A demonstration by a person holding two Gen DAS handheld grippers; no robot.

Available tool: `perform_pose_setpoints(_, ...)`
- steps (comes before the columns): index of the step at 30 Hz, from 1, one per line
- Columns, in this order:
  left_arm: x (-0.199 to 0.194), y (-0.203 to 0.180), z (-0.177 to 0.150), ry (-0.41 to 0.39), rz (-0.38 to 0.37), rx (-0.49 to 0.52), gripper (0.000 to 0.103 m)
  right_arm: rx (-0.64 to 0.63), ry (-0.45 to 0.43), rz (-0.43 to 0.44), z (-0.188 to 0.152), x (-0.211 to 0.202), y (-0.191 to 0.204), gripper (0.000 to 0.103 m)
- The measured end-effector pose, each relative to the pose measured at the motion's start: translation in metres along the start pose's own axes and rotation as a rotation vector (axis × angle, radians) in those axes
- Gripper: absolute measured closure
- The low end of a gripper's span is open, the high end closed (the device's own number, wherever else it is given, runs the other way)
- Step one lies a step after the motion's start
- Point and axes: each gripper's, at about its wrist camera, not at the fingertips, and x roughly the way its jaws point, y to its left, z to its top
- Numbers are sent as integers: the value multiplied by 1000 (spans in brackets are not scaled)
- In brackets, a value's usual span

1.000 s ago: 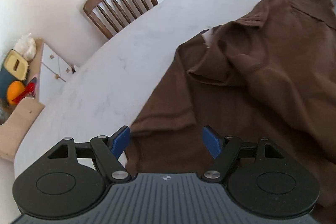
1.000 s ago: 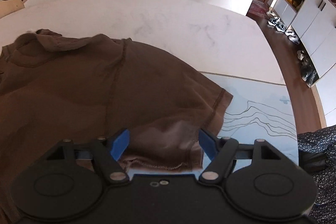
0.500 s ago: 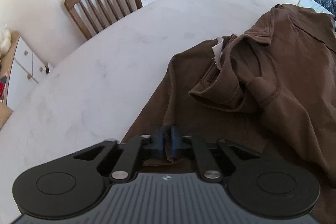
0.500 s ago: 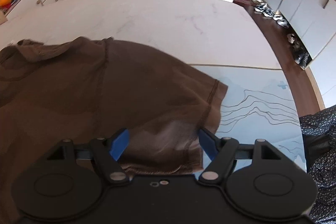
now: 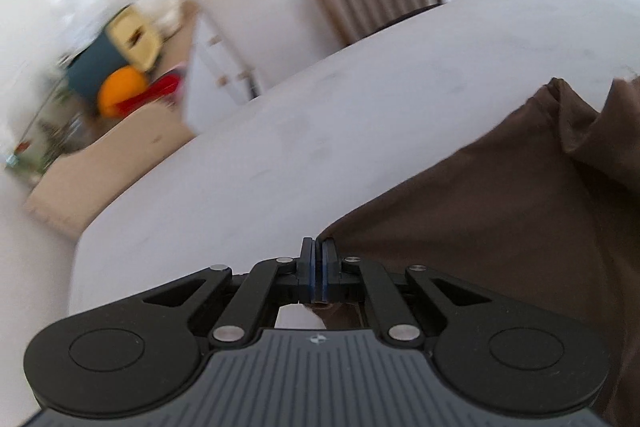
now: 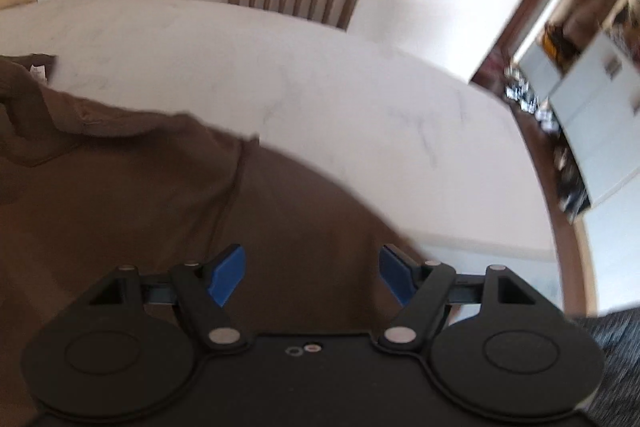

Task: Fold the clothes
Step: 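Grasp the shirt side with the left gripper while the right gripper pinches the sleeve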

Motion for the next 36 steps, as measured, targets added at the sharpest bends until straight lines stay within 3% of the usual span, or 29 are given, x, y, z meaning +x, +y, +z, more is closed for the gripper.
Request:
perform_pose_setpoints(6, 2, 35, -38, 98, 75, -67, 102, -61, -17, 34, 31, 29, 6, 0)
perform_pose_setpoints(11, -8, 55, -84, 174, 113, -143, 102, -91, -40, 113, 50, 48, 16, 0)
perform_pose_setpoints(19, -30, 68, -133, 218, 141, -215, 102, -158, -42, 214, 63, 62, 39, 0)
perform_pose_setpoints(23, -26, 68, -130, 199, 147, -256, 101, -133, -28, 229, 74, 68, 40, 0)
perform_pose_setpoints(30, -11, 52, -82, 63, 170, -269, 101, 48, -99, 96, 120, 79, 15, 0)
perform_pose_setpoints(33, 8, 41, -56, 41, 186, -245, 101, 142, -111, 48, 137, 90, -3, 0)
perform_pose_setpoints(36, 28, 30, -41, 63, 182, -222, 101, 139, -78, 17, 140, 104, -7, 0)
